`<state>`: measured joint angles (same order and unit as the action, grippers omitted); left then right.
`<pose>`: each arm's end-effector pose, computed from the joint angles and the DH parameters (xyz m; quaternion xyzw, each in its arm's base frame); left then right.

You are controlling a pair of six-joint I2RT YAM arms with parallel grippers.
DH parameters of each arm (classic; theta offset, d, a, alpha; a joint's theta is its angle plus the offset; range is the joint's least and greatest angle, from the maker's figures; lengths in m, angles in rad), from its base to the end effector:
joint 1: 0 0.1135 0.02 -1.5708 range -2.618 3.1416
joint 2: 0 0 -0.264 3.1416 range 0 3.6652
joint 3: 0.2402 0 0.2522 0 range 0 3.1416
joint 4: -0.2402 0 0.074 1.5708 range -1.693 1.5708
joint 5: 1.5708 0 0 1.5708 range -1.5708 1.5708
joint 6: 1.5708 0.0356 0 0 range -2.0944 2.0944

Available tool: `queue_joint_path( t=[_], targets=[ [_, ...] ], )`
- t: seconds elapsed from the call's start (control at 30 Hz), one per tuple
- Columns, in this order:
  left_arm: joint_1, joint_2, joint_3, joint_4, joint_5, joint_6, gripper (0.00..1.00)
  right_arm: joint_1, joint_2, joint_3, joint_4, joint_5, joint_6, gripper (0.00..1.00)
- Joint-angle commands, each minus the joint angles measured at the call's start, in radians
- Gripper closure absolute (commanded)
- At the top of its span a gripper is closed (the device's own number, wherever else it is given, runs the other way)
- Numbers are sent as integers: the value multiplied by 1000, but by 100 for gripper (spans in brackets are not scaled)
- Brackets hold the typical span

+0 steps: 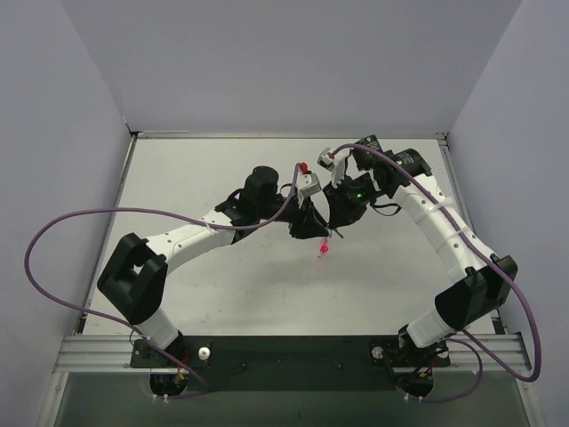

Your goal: Remove the keys from the keyring

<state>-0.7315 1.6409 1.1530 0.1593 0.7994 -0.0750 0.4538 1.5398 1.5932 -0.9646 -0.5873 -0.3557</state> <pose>0.2631 -0.2705 0.2831 0.4559 0.6361 -0.5014 0.3689 0.2760 0.1566 0.3685 -0.4428 0.7955 0.2887 0.2962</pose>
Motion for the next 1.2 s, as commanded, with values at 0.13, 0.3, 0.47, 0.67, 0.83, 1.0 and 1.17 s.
queue_joint_path(
  t=[0.13, 0.3, 0.47, 0.67, 0.83, 1.0, 1.17],
  targets=[
    [-9, 11, 47, -26, -28, 4, 56, 20, -20, 45, -8, 12, 23, 100],
    [-16, 14, 48, -33, -35, 15, 58, 25, -26, 44, -6, 14, 24, 100],
    [-16, 26, 57, -29, -29, 12, 67, 31, -29, 37, -6, 12, 23, 100],
    [-17, 22, 53, -21, -14, 6, 59, 34, -27, 37, -6, 14, 23, 100],
    [-17, 20, 45, -20, 6, 9, 68, 36, -24, 44, -6, 15, 24, 100],
    [-19, 23, 48, -24, 20, 12, 85, 31, -29, 47, -6, 32, 23, 100],
    [-20, 30, 54, -29, 23, 12, 100, 29, -29, 50, -5, 37, 21, 100]
  ],
)
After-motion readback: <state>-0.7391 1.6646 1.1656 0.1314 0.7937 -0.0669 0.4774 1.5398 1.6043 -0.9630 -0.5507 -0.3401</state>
